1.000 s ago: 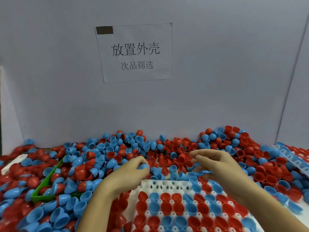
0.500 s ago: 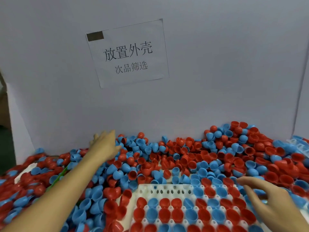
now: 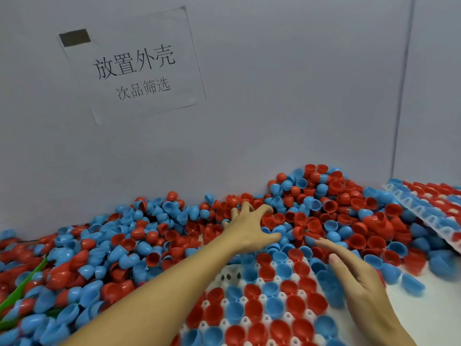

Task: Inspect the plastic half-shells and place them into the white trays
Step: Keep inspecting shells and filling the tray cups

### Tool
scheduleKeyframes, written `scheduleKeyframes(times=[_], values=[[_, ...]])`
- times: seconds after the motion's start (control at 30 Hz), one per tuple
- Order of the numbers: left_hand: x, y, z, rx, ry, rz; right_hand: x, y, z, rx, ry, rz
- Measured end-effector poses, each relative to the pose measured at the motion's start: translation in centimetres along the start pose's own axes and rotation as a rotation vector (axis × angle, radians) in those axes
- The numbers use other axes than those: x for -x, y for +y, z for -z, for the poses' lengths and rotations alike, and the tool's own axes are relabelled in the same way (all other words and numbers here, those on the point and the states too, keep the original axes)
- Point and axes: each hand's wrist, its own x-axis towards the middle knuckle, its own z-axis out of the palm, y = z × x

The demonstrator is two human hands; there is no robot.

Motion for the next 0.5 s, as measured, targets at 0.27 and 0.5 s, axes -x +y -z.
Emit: scheduleKeyframes(times=[0.27, 0.5], values=[[-5.2, 7.2, -2.0, -0.041, 0.110, -0.226, -0.4, 1.1, 0.1, -0.075, 0.137, 0.087], [-8.2, 7.2, -2.1, -0.210, -0.044, -0.063, -0.6, 1.5, -0.1, -0.105, 0.161, 0.095]])
